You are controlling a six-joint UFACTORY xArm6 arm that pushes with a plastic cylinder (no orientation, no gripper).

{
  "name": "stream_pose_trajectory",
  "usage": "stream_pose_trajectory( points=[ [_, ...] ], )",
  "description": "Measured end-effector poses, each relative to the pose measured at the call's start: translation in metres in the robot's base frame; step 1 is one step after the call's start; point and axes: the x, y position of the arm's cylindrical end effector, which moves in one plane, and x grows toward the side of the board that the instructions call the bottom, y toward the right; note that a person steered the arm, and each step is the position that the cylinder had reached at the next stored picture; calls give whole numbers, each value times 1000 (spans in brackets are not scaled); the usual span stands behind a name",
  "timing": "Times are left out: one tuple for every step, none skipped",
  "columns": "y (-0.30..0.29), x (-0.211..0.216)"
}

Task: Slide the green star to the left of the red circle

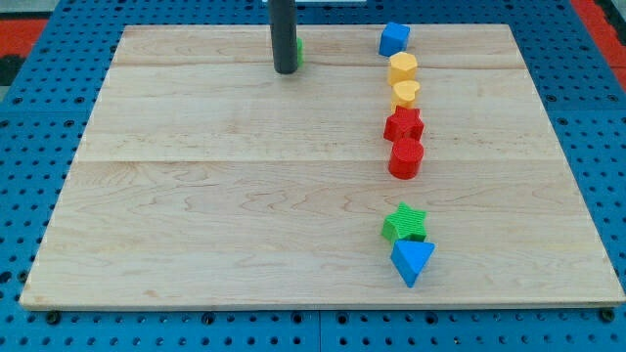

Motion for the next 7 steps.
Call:
stream_pose_trajectory(
  points=[
    [7, 0],
    [12, 79],
    [17, 167],
    [71, 207],
    [133, 214],
    [194, 243],
    [201, 290]
  ],
)
